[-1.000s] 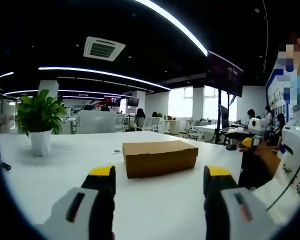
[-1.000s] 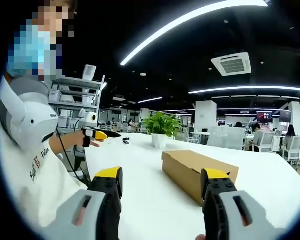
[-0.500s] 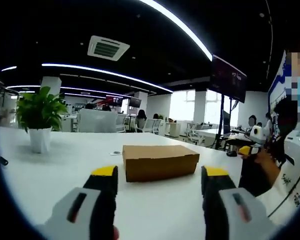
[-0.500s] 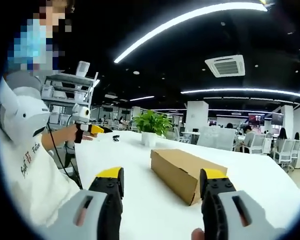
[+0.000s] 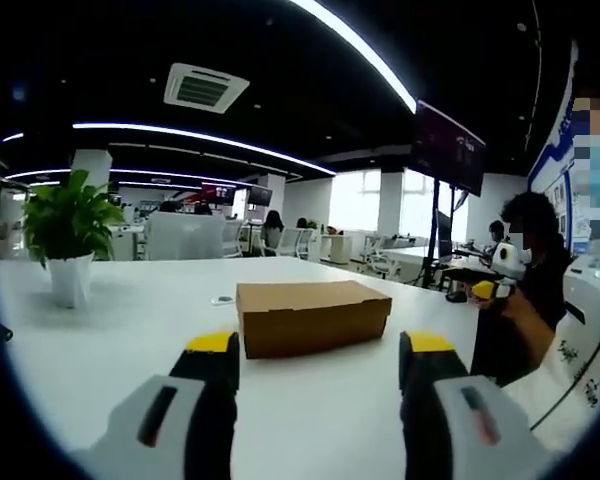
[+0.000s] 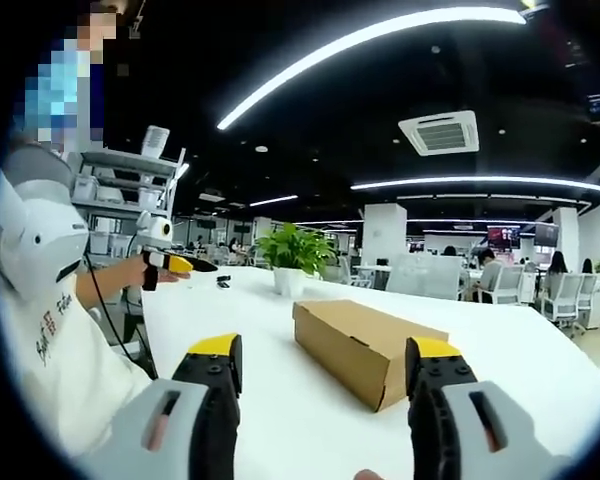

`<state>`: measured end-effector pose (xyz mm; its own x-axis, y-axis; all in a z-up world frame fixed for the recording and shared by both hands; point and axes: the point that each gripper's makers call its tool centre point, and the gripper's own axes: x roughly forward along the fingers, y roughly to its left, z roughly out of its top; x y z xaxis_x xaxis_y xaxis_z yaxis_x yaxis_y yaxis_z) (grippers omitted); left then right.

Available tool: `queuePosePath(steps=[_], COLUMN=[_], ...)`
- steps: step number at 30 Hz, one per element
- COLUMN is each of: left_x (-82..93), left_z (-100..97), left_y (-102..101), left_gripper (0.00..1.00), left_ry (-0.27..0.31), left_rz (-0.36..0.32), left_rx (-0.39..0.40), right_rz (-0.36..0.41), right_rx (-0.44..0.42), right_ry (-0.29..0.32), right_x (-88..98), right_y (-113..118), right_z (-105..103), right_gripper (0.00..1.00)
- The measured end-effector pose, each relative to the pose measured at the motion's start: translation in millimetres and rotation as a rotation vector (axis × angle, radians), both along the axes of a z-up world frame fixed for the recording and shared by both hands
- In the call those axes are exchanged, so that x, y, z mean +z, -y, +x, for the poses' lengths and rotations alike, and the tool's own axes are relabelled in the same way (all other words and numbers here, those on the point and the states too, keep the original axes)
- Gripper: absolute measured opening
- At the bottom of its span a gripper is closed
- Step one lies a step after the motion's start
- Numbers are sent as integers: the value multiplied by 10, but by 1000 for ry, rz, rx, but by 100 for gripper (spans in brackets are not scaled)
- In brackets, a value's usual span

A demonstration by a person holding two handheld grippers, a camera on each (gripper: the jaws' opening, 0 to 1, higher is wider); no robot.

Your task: Operate the shoe box by opening the lid, removing the specified soft item, and placing it in the target area until the item is outside and the box remains undamaged.

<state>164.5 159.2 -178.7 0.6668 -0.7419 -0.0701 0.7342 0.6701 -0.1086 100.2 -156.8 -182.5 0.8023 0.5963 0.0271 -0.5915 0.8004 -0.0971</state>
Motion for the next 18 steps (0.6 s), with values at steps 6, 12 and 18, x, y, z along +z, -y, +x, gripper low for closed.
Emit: queuePosePath(steps=[6,12,18], left_x=[-27,30,45], left_z=[72,169,276], left_y=[9,-63,-123], left_gripper=[69,70,68], left_ry=[13,42,38], left_rz=[22,19,0], left_rx=[12,52,77], right_rz=[31,67,45], right_rx=[15,-68,-127], right_ry=[-5,-63,-41], right_x=[56,4,35], right_y=[1,153,237], right_z=[-18,74,136], right_gripper=[65,58,58])
